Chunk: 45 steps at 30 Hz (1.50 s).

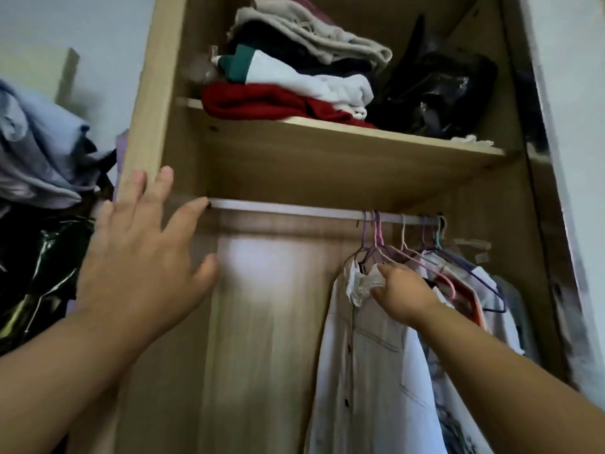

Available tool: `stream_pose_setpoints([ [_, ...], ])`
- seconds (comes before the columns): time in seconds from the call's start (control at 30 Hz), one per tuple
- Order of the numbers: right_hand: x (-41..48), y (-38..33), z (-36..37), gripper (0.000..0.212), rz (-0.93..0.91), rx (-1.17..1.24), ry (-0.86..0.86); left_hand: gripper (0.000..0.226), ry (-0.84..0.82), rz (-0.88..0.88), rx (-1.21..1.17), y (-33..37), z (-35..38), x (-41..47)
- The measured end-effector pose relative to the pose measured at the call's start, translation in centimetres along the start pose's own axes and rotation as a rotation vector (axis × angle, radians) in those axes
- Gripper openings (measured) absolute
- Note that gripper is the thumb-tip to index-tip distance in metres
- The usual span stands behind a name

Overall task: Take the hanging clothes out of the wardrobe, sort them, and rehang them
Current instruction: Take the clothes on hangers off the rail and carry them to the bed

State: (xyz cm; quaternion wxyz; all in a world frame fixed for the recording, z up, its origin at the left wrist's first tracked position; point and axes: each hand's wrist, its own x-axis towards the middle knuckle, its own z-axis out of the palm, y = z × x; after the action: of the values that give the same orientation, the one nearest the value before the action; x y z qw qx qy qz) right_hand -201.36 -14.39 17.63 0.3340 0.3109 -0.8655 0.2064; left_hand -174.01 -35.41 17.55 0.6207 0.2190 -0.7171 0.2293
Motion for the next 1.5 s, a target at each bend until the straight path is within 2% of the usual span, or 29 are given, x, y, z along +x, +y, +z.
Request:
stream_pose_setpoints([
  [0.1, 2.9, 1.4, 1.1, 0.022, 0.023, -0.011, -0.048, 0.073, 0.022, -0.007, 0.119, -0.1, 0.8, 0.3],
  [0.2, 4.8, 1.8, 2.3, 0.031, 0.051, -0.117, -0.113, 0.068, 0.083, 0.022, 0.139, -0.4, 1.7, 0.3],
  [0.3, 6.0, 1.8, 3.0, 0.034, 0.119, -0.113, -0.153, 0.064, 0.137, 0.051, 0.151, -0.9, 2.3, 0.3],
  [0.47, 7.5, 1.7, 2.8, 0.036, 0.129, -0.211, -0.204, 0.060, 0.136, 0.051, 0.172, -0.8, 2.0, 0.3],
  [0.6, 7.6, 2.5, 3.6, 0.031, 0.094, -0.134, -0.067, 0.056, 0.162, 0.067, 0.169, -0.3, 1.6, 0.1],
  [0.77, 7.7, 2.7, 2.6, 0.027, 0.138, 0.228, 0.126, 0.053, 0.132, 0.068, 0.158, -0.2, 1.1, 0.1],
  [1.03, 3.9, 4.7, -0.7, 0.024, 0.027, 0.244, 0.255, 0.054, 0.135, 0.052, 0.117, 0.3, 0.5, -0.1],
  [1.13, 1.0, 6.3, -1.8, 0.027, -0.014, 0.188, 0.285, 0.057, 0.071, 0.060, 0.116, 0.5, 0.1, -0.4],
  [1.27, -3.9, 8.5, -3.0, 0.029, -0.046, 0.134, 0.256, 0.050, -0.086, 0.082, 0.016, 3.7, 0.6, -1.5],
  [1.4, -9.6, 9.8, -4.1, 0.027, -0.042, 0.148, 0.188, 0.058, -0.311, 0.163, -0.344, 11.2, 3.2, -4.6],
  [1.5, -14.4, 9.9, -5.0, 0.032, -0.025, 0.139, 0.131, 0.063, -0.499, 0.150, -0.619, 16.3, 5.5, -6.5],
])
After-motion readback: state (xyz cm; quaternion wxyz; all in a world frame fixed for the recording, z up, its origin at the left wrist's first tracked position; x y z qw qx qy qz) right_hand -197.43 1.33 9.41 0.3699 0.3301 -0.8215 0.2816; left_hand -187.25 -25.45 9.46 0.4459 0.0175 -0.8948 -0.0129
